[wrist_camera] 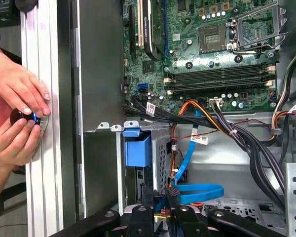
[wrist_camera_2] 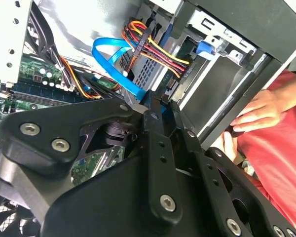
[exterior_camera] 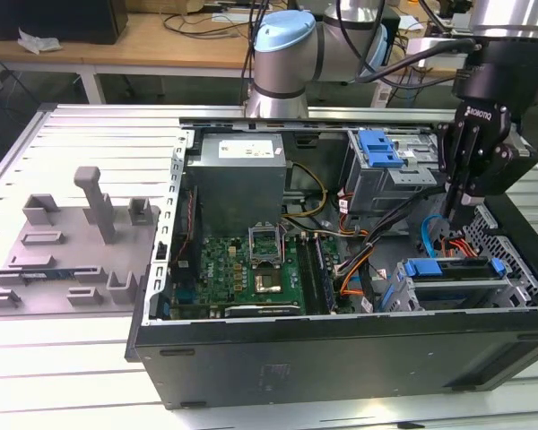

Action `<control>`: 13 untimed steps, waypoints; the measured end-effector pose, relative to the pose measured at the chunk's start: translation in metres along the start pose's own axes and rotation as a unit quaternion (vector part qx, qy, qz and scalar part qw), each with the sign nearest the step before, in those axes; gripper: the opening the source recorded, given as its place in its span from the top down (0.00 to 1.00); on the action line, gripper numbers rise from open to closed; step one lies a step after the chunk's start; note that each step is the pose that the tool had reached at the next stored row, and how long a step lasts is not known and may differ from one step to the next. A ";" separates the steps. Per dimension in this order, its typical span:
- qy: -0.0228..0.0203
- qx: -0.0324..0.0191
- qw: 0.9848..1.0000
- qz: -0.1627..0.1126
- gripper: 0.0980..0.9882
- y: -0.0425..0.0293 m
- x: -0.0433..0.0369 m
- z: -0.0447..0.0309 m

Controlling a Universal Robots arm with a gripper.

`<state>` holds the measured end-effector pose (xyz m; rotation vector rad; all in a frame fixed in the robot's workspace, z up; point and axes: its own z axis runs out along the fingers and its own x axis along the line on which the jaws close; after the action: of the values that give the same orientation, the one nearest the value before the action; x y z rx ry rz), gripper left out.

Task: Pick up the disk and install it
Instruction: 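Insert the second disk wire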

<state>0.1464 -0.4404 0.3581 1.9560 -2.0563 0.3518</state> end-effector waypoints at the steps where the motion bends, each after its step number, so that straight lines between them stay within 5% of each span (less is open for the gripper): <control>1: 0.000 0.000 1.000 0.000 0.84 0.0000 0.0000 0.0000; 10: 0.000 -0.007 1.000 0.018 0.84 -0.0008 0.0001 0.0001; 13: 0.001 -0.006 1.000 0.019 0.84 -0.0010 0.0001 0.0001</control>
<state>0.1474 -0.4406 0.3580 1.9116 -2.0926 0.3493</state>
